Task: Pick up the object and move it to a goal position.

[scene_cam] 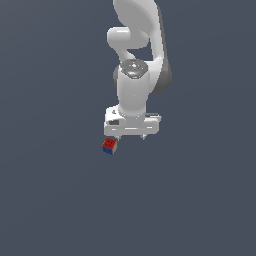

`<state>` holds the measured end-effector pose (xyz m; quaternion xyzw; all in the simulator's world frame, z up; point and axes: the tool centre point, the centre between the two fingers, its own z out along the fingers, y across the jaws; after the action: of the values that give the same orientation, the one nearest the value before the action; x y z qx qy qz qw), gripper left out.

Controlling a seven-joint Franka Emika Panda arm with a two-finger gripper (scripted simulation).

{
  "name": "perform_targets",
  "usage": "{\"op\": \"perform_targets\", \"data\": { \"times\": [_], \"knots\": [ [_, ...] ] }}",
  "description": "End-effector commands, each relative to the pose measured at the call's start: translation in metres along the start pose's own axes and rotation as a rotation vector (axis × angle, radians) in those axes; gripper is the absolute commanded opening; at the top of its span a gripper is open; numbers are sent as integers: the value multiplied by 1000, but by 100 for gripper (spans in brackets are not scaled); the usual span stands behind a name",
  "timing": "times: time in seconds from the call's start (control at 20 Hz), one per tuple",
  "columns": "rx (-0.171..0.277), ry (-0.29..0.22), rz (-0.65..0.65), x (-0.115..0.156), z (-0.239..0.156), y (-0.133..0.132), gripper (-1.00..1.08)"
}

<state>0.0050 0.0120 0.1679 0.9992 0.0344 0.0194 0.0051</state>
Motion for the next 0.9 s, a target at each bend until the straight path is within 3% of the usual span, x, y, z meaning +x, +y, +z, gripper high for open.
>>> {"op": "perform_targets", "data": {
  "times": [0.0, 0.5, 0.85],
  "knots": [
    [0, 0, 0, 0, 0, 0, 100],
    [11, 35, 72, 9, -20, 18, 100],
    [12, 24, 116, 3, -6, 28, 100]
  ]
}}
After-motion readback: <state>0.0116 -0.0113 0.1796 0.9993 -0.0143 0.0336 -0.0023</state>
